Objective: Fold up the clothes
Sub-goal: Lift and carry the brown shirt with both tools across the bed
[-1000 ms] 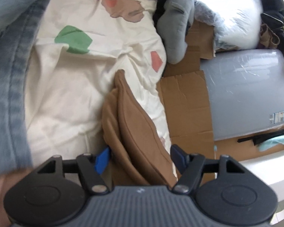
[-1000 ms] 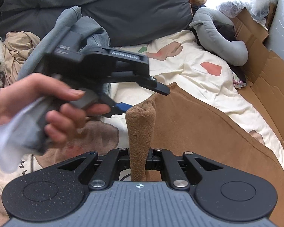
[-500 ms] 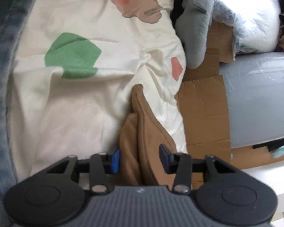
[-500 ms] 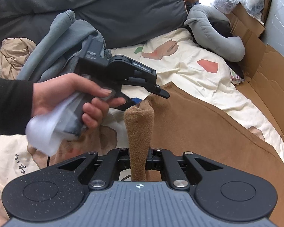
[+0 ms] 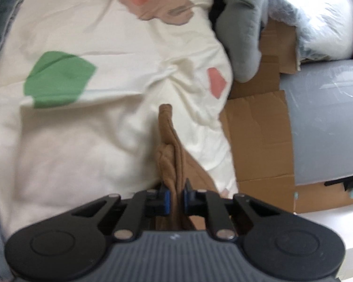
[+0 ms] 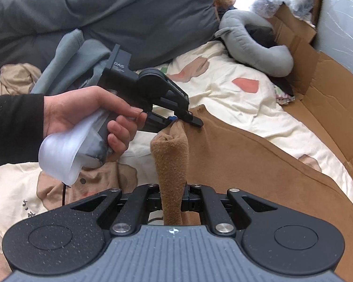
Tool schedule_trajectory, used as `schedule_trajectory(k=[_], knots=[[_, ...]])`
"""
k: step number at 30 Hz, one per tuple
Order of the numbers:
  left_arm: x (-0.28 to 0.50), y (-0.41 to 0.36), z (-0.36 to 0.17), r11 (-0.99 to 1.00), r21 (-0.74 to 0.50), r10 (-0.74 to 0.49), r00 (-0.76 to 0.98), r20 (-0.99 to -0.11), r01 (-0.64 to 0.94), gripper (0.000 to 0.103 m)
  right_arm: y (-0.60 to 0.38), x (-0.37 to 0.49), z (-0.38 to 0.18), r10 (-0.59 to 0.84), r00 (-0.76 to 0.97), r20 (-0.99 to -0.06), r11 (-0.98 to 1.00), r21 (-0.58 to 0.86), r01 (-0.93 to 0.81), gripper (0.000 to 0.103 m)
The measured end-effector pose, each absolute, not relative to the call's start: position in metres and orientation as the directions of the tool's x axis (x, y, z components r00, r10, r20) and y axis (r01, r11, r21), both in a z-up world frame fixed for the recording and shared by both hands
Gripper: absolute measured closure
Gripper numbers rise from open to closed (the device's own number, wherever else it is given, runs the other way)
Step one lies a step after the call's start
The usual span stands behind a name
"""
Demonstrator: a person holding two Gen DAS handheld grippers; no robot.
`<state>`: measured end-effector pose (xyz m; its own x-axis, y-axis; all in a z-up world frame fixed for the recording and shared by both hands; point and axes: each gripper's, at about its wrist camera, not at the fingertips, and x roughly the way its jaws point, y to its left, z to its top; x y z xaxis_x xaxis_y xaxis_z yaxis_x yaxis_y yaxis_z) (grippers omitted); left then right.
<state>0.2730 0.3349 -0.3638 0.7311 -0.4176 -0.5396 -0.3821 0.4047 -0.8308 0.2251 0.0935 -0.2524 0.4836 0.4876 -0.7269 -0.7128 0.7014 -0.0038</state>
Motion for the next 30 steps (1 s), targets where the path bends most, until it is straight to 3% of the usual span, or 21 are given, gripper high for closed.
schedule_trajectory(k=[13, 30], knots=[[0.301, 0.263, -0.305, 0.471, -0.843, -0.438, 0.76, -0.48, -0.26, 0.094, 0.02, 0.225, -0.24, 0.521, 0.525, -0.673, 0.762, 0.089, -0.642, 0.099], [0.35, 0.155, -0.279, 0.587, -0.791, -0.505, 0.686, -0.525, -0.173, 0.095, -0.096, 0.227, -0.251, 0.481, 0.606, -0.634, 0.86, 0.207, -0.466, 0.099]])
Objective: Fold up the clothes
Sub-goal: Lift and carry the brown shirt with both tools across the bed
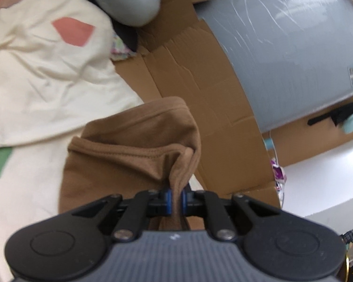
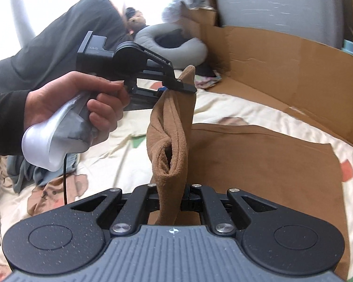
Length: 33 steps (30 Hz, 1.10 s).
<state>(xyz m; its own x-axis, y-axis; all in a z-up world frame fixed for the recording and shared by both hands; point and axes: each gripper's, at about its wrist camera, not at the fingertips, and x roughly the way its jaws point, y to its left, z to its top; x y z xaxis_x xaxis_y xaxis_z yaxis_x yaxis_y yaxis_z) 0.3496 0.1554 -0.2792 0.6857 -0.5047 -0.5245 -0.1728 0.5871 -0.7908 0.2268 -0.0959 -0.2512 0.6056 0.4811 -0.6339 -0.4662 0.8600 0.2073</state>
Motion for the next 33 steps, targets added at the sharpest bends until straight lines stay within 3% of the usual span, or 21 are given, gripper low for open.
schedule_trajectory(k=[15, 33], knots=[[0.382, 0.058, -0.286, 0.634, -0.767, -0.569, 0.61, -0.551, -0.101, 0.095, -0.154, 0.214, -0.265, 0.427, 0.654, -0.625, 0.904, 0.284, -0.319, 0.099], [0.41, -0.044, -0.315, 0.717, -0.693, -0.547, 0.553, -0.629, -0.078, 0.095, -0.231, 0.209, -0.3, 0.359, 0.645, -0.674, 0.919, 0.376, -0.118, 0.099]])
